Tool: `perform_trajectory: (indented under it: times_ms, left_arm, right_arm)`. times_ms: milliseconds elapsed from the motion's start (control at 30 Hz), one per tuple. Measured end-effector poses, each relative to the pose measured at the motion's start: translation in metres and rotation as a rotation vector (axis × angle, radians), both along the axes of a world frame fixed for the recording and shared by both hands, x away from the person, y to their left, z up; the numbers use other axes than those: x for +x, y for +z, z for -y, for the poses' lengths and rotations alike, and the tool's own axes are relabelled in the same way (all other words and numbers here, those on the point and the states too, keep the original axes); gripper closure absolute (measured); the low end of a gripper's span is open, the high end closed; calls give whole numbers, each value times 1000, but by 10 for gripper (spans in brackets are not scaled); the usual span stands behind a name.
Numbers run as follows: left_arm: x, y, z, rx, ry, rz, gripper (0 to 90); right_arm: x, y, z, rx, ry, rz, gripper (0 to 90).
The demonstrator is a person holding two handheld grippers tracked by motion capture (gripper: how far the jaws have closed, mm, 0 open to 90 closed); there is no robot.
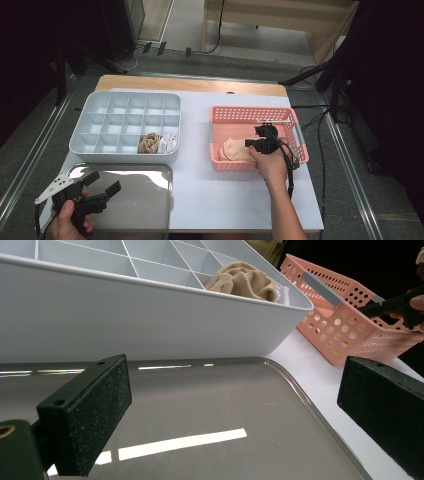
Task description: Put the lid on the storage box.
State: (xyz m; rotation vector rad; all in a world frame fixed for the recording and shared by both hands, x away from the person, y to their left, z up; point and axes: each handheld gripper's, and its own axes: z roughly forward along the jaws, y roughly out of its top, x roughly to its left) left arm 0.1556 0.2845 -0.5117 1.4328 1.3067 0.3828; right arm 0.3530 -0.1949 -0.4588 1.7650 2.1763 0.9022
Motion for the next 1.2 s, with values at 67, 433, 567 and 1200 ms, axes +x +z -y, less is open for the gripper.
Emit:
perform_trajectory:
  times_ms: [67,433,567,1200]
  left_arm:
    - [0,0,0,0,0,-2,15]
    - [1,-1,-1,2,1,-5,15]
    - [1,-1,-3,-4,3,-6,15]
    - [1,-1,-1,1,0,-4,15]
  right_arm:
    - [-1,-1,0,-6,10,-6,900]
    - [7,-9,-10,-70,-40,-136,633]
    - [10,-12,-8,-46,-58,-191,737]
    - [-4,19,-11,27,-19,68,900]
